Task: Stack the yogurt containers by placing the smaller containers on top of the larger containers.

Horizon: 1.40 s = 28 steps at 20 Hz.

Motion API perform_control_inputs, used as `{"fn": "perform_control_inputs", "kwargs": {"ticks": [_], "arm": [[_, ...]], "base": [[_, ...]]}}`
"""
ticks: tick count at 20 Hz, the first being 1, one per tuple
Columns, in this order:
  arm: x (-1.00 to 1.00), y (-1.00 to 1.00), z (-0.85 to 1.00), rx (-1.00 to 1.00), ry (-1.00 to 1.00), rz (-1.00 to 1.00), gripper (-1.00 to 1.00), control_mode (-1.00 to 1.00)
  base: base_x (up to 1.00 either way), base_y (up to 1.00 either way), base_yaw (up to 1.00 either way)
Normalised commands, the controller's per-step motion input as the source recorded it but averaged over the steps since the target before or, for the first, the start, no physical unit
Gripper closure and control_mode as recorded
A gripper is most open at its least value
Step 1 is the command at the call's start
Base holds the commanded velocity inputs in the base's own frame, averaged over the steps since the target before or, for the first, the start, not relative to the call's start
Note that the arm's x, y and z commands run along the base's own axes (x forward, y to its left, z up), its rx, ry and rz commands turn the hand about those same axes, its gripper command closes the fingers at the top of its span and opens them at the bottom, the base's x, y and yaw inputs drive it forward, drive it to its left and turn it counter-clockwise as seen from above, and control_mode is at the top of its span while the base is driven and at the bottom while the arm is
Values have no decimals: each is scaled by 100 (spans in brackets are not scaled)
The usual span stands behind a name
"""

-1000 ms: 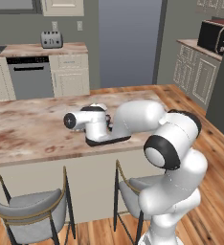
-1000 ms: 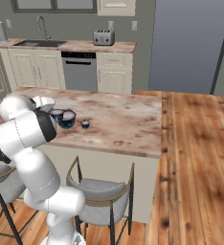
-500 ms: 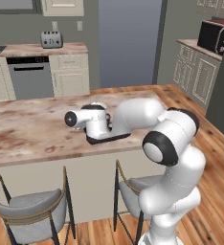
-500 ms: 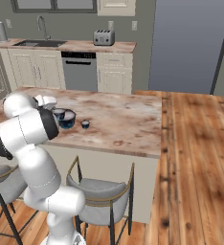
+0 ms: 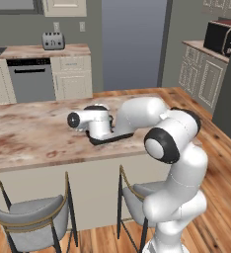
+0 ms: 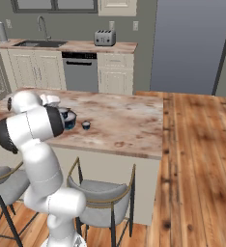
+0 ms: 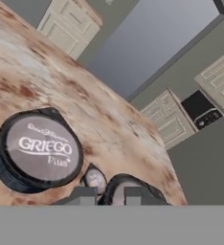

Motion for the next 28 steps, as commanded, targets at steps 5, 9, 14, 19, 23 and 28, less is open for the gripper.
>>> {"fn": "perform_control_inputs", "kwargs": {"ticks": [5, 9, 14, 19, 23, 28], "arm": [[23, 8, -15, 0, 0, 0, 100, -100], [17, 17, -16, 0, 0, 0, 100, -100], [24, 21, -10, 0, -2, 0, 100, -100], [31, 11, -2, 0, -1, 0, 100, -100], [30, 4, -5, 0, -2, 0, 100, -100], [23, 0, -6, 0, -1, 0, 100, -100]], "base": [[0, 0, 0], [0, 0, 0], [0, 0, 0], [0, 0, 0], [0, 0, 0], [0, 0, 0]]}}
